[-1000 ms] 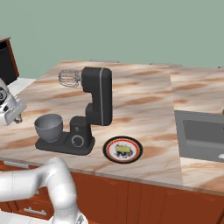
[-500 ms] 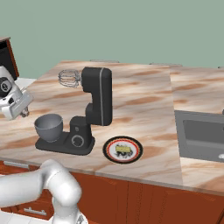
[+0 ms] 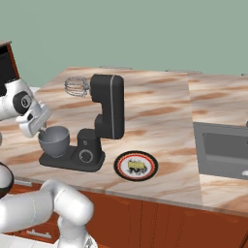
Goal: Add butter and sugar cubes to the stand mixer bowl and then turn on the stand mixer to begin making frosting.
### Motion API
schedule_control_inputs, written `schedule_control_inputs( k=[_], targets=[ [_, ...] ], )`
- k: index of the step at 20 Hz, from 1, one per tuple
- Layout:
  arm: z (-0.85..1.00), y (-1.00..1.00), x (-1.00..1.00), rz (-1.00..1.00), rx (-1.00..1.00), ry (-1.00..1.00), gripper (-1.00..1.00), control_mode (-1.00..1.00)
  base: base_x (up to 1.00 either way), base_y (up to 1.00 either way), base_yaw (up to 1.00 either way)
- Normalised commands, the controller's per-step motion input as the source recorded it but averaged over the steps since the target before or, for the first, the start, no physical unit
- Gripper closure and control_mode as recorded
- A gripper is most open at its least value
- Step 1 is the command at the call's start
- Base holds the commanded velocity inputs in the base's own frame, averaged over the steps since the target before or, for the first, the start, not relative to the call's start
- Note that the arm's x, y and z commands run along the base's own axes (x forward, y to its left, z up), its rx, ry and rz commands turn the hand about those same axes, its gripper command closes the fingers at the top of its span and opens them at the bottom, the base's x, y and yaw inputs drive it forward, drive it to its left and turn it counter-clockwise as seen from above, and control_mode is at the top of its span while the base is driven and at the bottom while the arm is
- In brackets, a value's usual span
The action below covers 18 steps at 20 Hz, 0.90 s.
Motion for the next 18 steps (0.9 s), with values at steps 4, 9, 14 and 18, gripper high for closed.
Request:
schedule_control_inputs(
  k=[4,9,14,18],
  targets=[
    [-0.29,-0.18,0.37,0.0,0.06,0.0,1.0,-1.0,0.0,0.0,0.0],
    [-0.3,-0.02,0.37,0.0,0.06,0.0,1.0,-1.0,0.0,0.0,0.0],
    [-0.25,0.0,0.31,0.0,0.03,0.02,1.0,-1.0,0.0,0.0,0.0],
    [-0.24,0.0,0.25,0.0,0.01,0.04,1.0,-1.0,0.0,0.0,0.0]
  ],
)
